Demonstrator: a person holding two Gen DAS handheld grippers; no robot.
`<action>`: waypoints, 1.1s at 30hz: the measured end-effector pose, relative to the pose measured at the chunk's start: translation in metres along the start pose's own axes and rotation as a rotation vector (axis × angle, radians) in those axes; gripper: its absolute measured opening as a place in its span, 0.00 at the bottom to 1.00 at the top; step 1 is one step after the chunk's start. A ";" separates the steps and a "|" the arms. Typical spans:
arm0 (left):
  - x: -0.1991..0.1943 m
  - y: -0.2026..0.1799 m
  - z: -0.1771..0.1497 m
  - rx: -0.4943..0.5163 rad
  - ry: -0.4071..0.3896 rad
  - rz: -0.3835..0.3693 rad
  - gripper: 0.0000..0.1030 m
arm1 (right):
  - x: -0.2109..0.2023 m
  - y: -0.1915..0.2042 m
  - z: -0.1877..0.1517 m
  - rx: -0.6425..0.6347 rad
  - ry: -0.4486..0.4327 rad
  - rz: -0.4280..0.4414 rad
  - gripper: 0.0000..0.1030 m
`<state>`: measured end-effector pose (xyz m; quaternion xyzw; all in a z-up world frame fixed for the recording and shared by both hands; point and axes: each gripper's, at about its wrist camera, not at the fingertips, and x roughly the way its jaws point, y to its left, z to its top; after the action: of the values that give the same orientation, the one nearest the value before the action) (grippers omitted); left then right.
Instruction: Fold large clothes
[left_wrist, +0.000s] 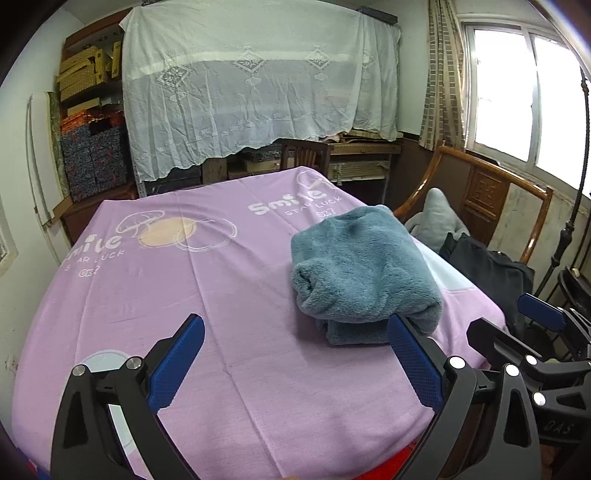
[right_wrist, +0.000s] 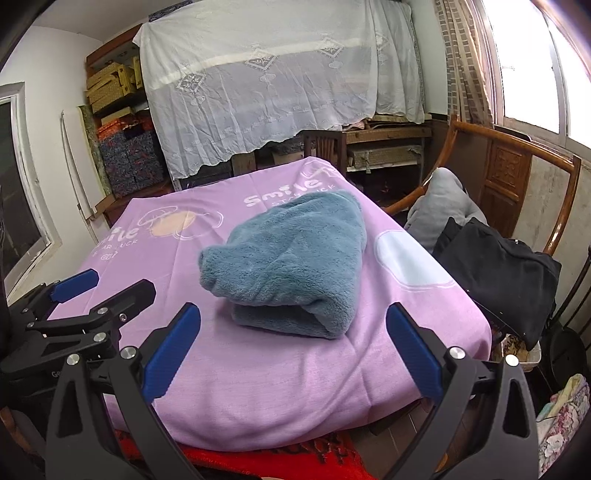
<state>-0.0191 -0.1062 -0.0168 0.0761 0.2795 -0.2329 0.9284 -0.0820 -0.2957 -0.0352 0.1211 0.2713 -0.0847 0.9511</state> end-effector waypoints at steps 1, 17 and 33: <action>0.002 -0.001 0.000 0.000 0.003 0.005 0.97 | 0.000 0.001 -0.001 0.000 0.002 0.002 0.95; 0.020 -0.010 -0.004 0.024 0.050 0.039 0.97 | 0.015 -0.011 -0.002 0.037 0.045 0.017 0.95; 0.018 -0.009 -0.005 0.023 0.054 0.041 0.97 | 0.016 -0.009 -0.003 0.029 0.041 0.013 0.95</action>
<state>-0.0123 -0.1198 -0.0308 0.0987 0.3001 -0.2146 0.9242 -0.0719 -0.3052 -0.0480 0.1383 0.2889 -0.0799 0.9439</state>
